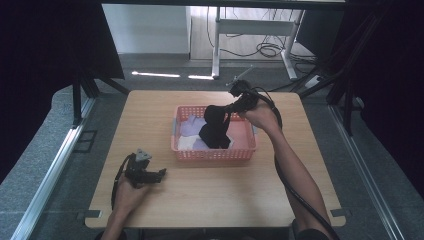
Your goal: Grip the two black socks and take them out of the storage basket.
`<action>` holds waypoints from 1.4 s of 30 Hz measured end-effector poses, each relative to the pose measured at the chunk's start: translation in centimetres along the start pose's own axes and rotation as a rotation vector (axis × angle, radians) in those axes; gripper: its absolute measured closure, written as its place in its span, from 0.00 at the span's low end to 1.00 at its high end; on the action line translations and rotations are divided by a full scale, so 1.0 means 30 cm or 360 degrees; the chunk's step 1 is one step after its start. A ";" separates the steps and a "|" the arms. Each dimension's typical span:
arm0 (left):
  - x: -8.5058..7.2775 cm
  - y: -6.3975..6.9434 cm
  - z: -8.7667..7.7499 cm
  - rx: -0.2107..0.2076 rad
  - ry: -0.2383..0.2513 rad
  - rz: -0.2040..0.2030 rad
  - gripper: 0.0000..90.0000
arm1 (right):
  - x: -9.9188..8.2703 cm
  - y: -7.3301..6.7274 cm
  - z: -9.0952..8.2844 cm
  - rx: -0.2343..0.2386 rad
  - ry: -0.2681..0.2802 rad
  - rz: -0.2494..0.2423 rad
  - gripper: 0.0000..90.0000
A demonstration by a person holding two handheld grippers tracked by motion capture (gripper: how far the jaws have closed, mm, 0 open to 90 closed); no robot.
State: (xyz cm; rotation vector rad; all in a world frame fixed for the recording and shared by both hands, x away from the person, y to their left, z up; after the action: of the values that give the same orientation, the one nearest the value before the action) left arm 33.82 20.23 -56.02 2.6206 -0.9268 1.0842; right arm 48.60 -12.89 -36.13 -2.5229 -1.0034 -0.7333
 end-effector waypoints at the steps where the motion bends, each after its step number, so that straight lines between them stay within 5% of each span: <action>1: 0.000 0.000 0.000 0.0001 -0.0002 0.0001 0.14 | 0.006 0.000 -0.012 -0.0006 0.0004 -0.0005 0.97; 23: 0.000 0.000 -0.001 -0.0002 -0.0010 0.0003 0.14 | 0.038 0.080 -0.258 -0.0153 0.0141 0.0076 0.97; 42: 0.000 0.001 0.000 0.0002 -0.0006 0.0003 0.14 | -0.135 0.261 -0.411 -0.0331 0.0180 0.0274 0.97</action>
State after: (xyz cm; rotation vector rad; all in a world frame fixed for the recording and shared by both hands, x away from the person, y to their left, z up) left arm 33.81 20.21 -56.00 2.6244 -0.9298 1.0808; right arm 47.45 -26.34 -29.26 -2.6658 -0.6936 -0.9588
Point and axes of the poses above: each handheld gripper's, and its own axes: z roughly forward along the jaws, x roughly out of its top, y roughly to its right, the point moved 2 cm from there along z, roughly forward along the jaws, and after that the axes turned 10 degrees about z, right-handed, at the moved point
